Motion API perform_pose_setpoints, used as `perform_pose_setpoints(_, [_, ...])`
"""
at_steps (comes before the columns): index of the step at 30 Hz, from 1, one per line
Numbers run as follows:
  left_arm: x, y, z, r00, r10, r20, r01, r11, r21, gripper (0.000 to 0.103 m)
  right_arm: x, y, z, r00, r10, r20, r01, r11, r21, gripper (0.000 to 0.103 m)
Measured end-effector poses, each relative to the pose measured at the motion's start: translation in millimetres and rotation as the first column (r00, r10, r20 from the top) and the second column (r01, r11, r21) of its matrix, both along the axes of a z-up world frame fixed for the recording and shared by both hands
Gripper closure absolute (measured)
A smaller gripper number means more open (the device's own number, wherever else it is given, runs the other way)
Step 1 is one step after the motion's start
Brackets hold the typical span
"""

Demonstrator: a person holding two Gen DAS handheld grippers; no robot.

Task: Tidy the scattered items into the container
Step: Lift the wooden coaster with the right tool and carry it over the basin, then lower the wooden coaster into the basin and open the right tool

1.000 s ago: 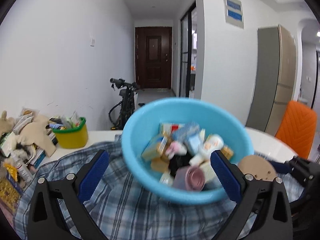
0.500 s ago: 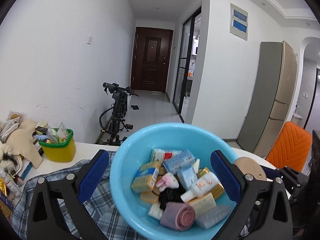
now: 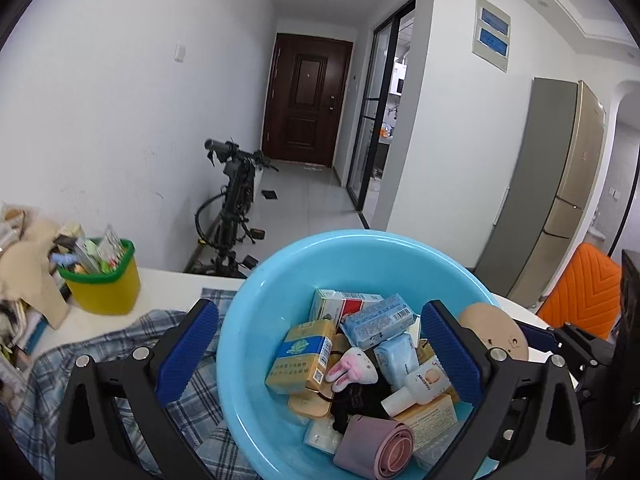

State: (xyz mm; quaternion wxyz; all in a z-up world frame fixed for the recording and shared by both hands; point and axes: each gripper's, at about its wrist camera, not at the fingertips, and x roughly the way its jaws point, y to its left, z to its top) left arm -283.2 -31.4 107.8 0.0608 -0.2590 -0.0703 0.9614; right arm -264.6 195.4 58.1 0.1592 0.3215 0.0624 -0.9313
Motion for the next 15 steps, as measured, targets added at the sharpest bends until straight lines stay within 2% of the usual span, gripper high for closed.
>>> perform_pose_setpoints(6, [-15.3, 0.5, -15.5, 0.999, -0.004, 0.035, 0.004, 1.000, -0.008, 0.000, -10.9, -4.3, -1.0, 1.000, 0.003, 0.022, -0.003, 1.000, 0.026, 0.024])
perform_pose_setpoints(15, [-33.2, 1.1, -35.0, 0.992, 0.030, 0.122, -0.021, 0.997, -0.079, 0.000, -48.1, -9.1, -9.4, 0.994, 0.007, 0.109, -0.013, 0.998, 0.056, 0.024])
